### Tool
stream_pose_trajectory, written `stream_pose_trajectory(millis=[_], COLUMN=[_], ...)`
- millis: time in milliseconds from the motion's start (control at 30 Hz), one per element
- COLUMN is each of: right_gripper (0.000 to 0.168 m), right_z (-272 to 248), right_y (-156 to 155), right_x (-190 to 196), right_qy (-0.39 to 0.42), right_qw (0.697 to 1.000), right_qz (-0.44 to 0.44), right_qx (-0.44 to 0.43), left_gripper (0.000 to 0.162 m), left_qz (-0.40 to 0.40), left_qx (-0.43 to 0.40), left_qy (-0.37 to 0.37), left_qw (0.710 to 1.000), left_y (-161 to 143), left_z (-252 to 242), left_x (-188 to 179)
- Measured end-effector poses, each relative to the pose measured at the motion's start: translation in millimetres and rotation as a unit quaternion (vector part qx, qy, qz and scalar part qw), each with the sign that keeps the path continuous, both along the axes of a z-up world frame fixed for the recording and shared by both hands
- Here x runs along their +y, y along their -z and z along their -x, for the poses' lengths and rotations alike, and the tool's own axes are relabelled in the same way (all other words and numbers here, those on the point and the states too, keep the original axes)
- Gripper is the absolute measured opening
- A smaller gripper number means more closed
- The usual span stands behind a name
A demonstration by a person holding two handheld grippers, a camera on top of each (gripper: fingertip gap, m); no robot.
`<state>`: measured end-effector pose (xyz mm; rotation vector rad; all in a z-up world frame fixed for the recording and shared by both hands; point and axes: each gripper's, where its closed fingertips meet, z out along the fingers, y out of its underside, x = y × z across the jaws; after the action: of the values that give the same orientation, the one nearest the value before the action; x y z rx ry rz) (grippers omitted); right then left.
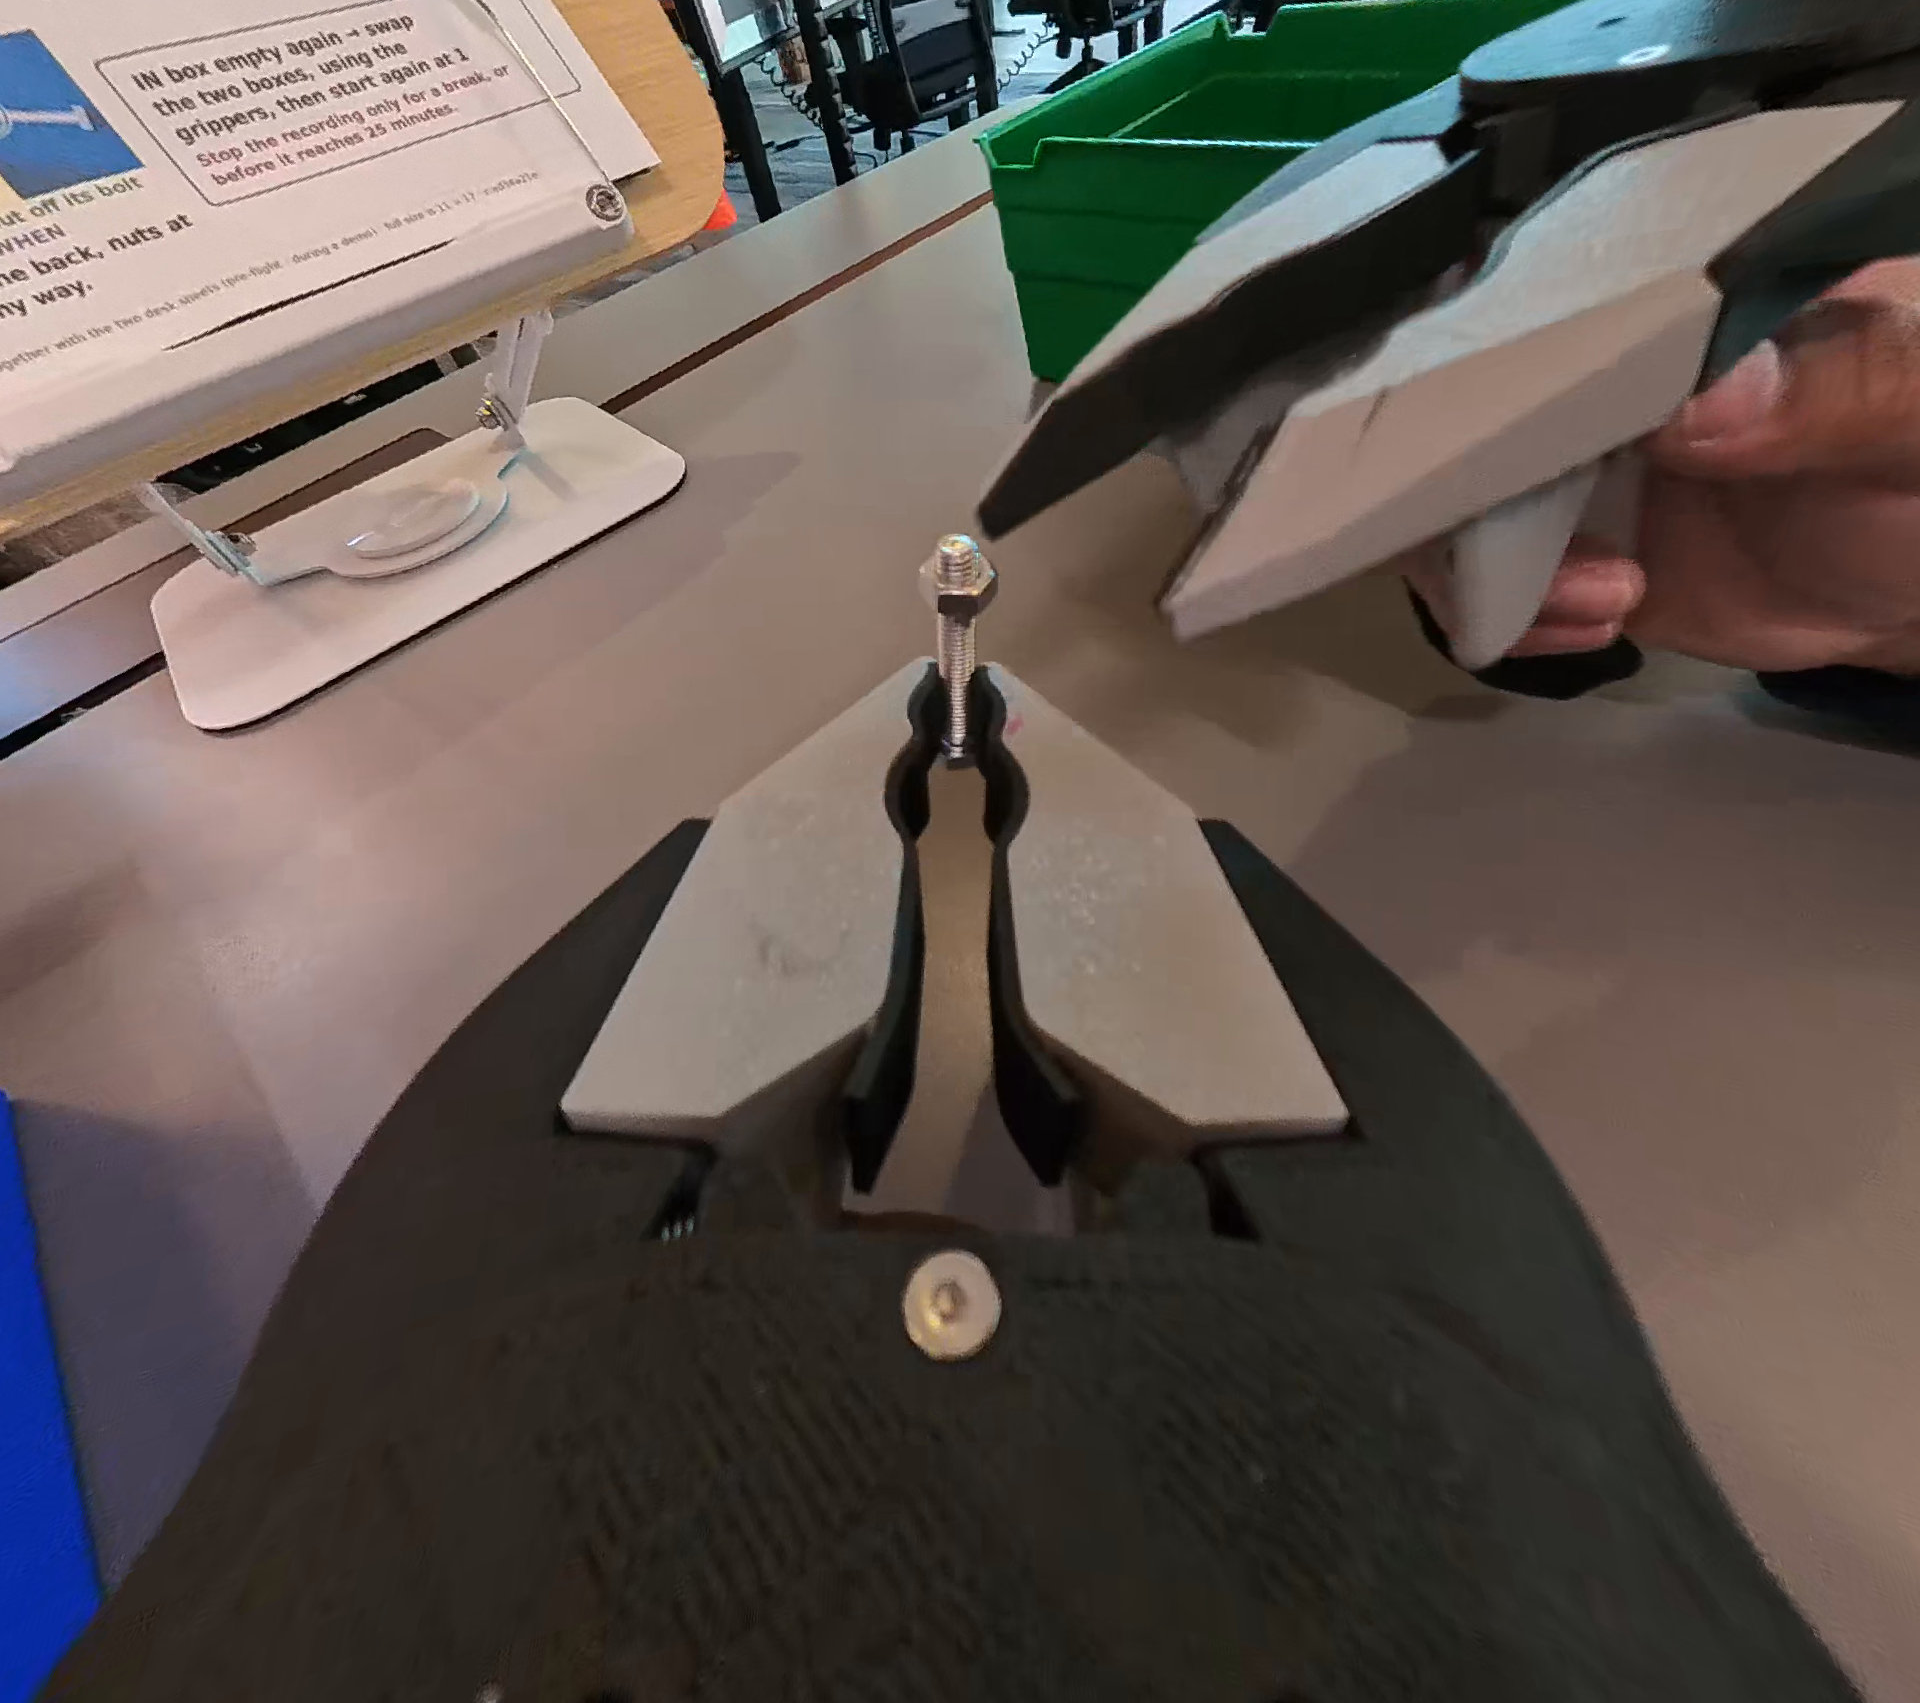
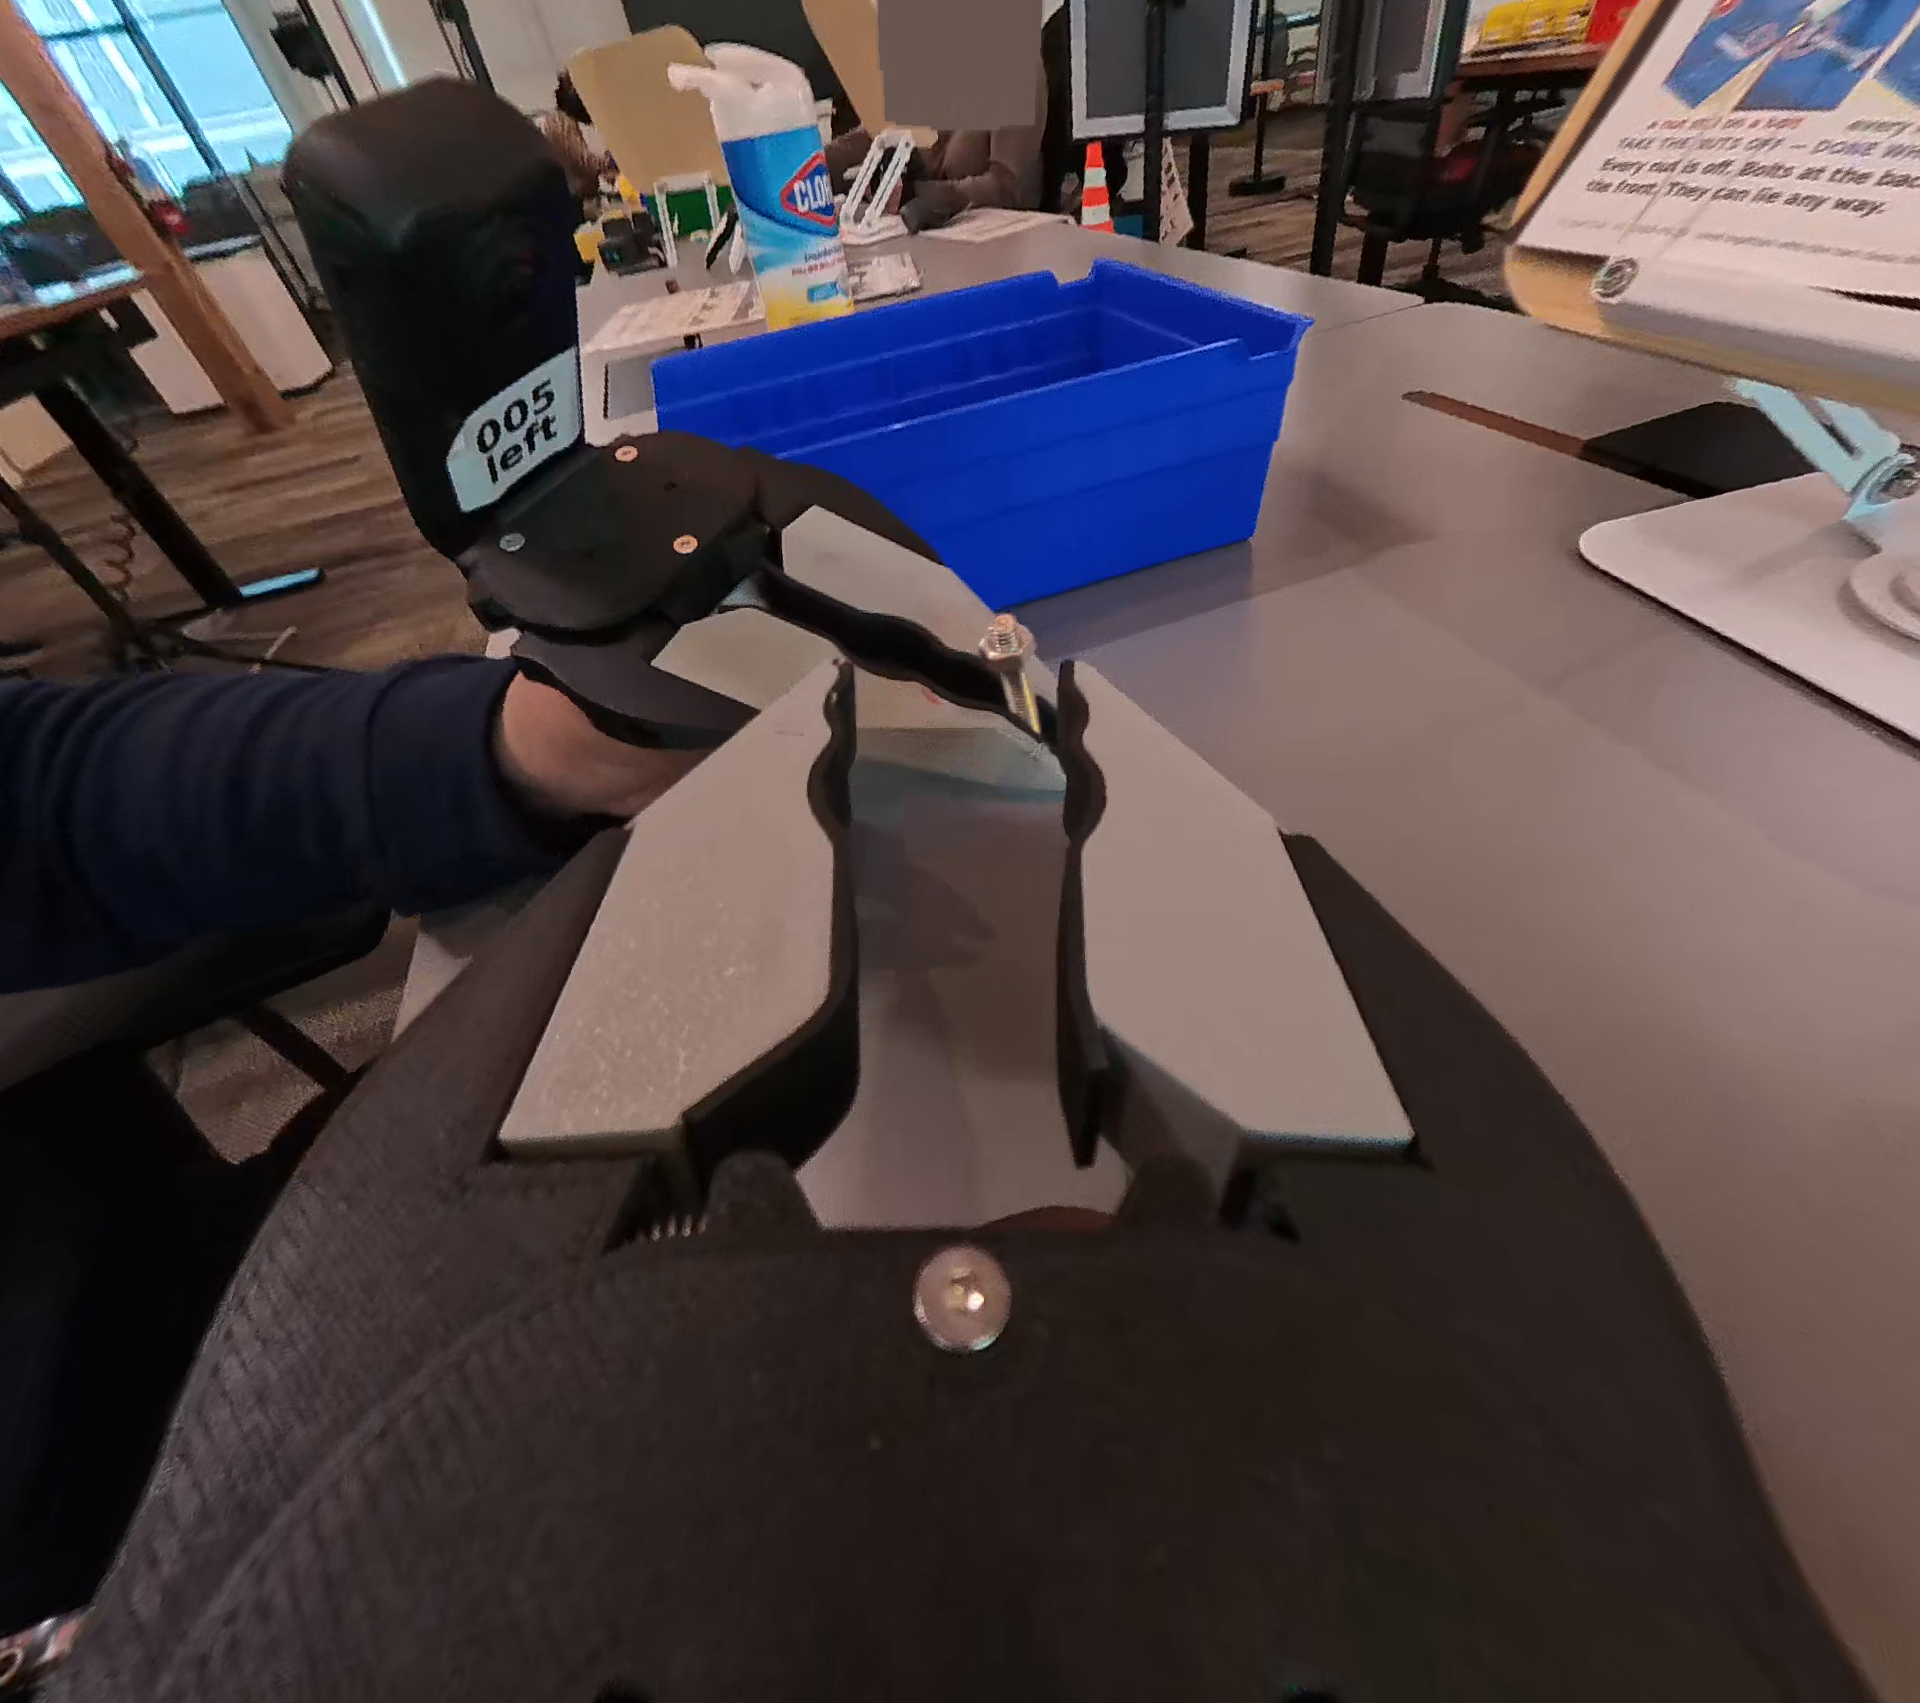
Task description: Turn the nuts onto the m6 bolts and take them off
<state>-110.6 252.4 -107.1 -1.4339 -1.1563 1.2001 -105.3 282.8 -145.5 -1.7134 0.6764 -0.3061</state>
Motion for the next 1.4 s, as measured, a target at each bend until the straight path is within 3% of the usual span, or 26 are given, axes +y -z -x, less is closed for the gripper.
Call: stream_pose_trajectory(millis=[367,567,633,700,800,1033,1100,1267,1400], right_gripper=[0.042,0.032,0.031,0.041,0.038,0.036,0.033,0.044,0.042], right_z=[11.0,-3.4,4.0,14.3,17.8,-3.4,-0.7,17.5,11.3], right_y=[-3.7,-6.5,1.3,2.1,3.0,-9.4,-6.2,0.6,2.9], right_x=[-12.0,0.5,-7.8,-16.8,-19.5,-0.8,-5.3,-24.1,-12.1], right_qy=[-0.034,-0.008,-0.027,-0.045,-0.051,-0.014,-0.023,-0.059,-0.031], right_qw=[0.999,1.000,1.000,0.999,0.999,0.999,0.999,0.998,0.999], right_qz=[0.010,0.010,0.011,0.014,0.010,0.011,0.007,-0.003,-0.010], right_qx=[0.017,0.021,0.004,0.006,0.004,0.029,0.021,0.008,-0.003], left_gripper=[0.002,0.002,0.002,0.002,0.002,0.003,0.002,0.002,0.003], left_qz=[-0.008,-0.006,-0.007,-0.013,-0.007,0.004,0.002,-0.011,-0.001], left_qx=[0.030,-0.004,-0.001,0.021,0.026,-0.004,-0.005,0.026,0.026], left_qy=[0.043,0.008,0.027,0.053,0.078,0.023,0.024,0.070,0.051], left_qw=[0.999,1.000,1.000,0.998,0.997,1.000,1.000,0.997,0.998], left_y=[4.6,-3.3,-2.7,1.3,6.0,0.4,-0.2,4.0,7.1], left_z=[-22.2,-2.6,-9.8,-21.8,-32.6,-7.4,-7.9,-29.5,-22.8], left_x=[-9.9,-2.0,-6.1,-12.1,-17.2,-4.4,-4.8,-16.1,-10.7])
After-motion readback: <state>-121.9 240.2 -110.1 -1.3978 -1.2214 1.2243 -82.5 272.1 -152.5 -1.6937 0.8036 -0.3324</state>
